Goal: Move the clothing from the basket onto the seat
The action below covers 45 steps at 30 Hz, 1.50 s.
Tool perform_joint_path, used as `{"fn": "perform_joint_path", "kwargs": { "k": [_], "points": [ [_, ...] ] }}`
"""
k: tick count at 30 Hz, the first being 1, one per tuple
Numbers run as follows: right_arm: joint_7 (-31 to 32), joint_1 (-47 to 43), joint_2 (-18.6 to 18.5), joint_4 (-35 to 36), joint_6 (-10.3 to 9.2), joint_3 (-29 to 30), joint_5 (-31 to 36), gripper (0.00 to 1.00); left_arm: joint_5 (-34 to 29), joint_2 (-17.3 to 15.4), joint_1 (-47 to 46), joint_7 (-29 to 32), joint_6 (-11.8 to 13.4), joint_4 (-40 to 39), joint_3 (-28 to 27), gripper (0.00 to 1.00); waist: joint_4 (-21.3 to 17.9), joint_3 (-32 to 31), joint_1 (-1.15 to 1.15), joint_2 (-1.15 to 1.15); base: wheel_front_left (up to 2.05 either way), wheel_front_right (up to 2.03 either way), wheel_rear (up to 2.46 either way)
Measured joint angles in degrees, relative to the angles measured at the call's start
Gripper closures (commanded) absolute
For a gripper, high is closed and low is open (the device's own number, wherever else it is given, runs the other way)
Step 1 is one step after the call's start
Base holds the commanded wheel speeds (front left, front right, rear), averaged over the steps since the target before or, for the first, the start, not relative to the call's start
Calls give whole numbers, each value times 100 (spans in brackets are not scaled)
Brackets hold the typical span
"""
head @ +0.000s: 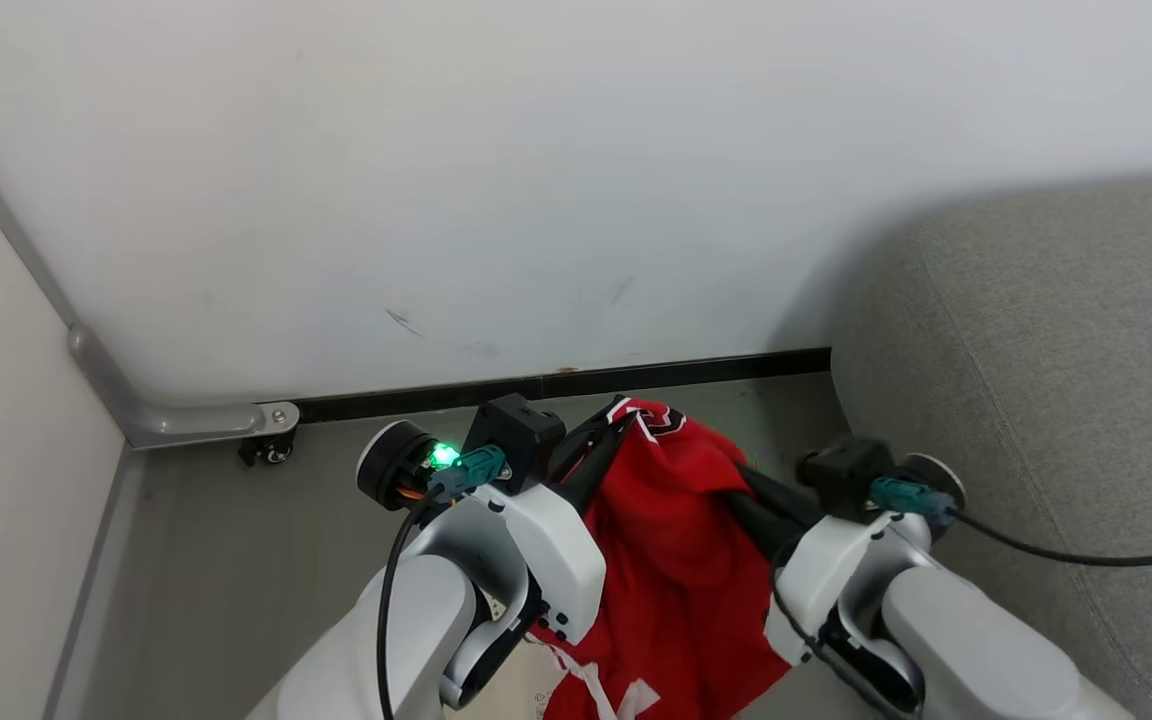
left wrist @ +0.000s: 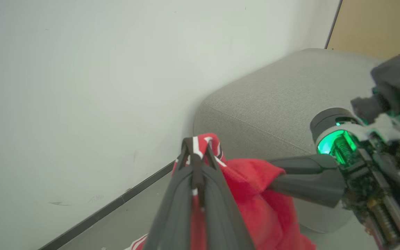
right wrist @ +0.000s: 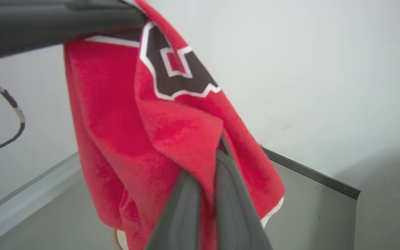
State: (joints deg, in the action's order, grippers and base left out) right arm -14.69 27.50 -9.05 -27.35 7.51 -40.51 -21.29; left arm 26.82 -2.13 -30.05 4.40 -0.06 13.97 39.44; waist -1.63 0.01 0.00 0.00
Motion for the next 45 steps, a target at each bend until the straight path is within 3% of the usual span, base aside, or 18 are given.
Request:
{"fn": "perform_joint_path", "kwargs": {
  "k": [8,9,11,13,14,15,17,29,45],
  "points": [
    [0,-48,-289,606,0,804,22,100,75,3,29,-121,51,18,-60,100,-124,7,0,0,0,0,0],
    [0,-60,-310,691,0,889,42,100,109,4,37,-133,51,18,-66,95,-141,8,0,0,0,0,0],
    [0,-77,-346,845,2,1044,109,100,143,4,74,-154,51,16,-69,79,-172,10,0,0,0,0,0],
    [0,-132,-370,996,4,1168,168,100,162,4,129,-205,51,12,-75,50,-202,12,0,0,0,0,0],
    [0,-163,-378,1051,4,1214,193,100,193,14,143,-218,51,11,-74,28,-215,13,0,0,0,0,0],
    [0,-190,-401,1099,4,1265,229,100,201,12,147,-247,51,12,-73,26,-228,14,0,0,0,0,0],
    [0,-249,-457,1198,4,1370,271,100,208,10,147,-253,49,12,-73,0,-247,17,0,0,0,0,0],
    [0,-571,-691,1539,4,1853,465,100,236,-12,261,-453,33,7,-42,0,-305,39,0,0,0,0,0],
    [0,-1328,-960,1948,4,2988,739,100,242,-25,460,-709,-164,35,118,0,-539,38,0,0,0,0,0]
  ]
}}
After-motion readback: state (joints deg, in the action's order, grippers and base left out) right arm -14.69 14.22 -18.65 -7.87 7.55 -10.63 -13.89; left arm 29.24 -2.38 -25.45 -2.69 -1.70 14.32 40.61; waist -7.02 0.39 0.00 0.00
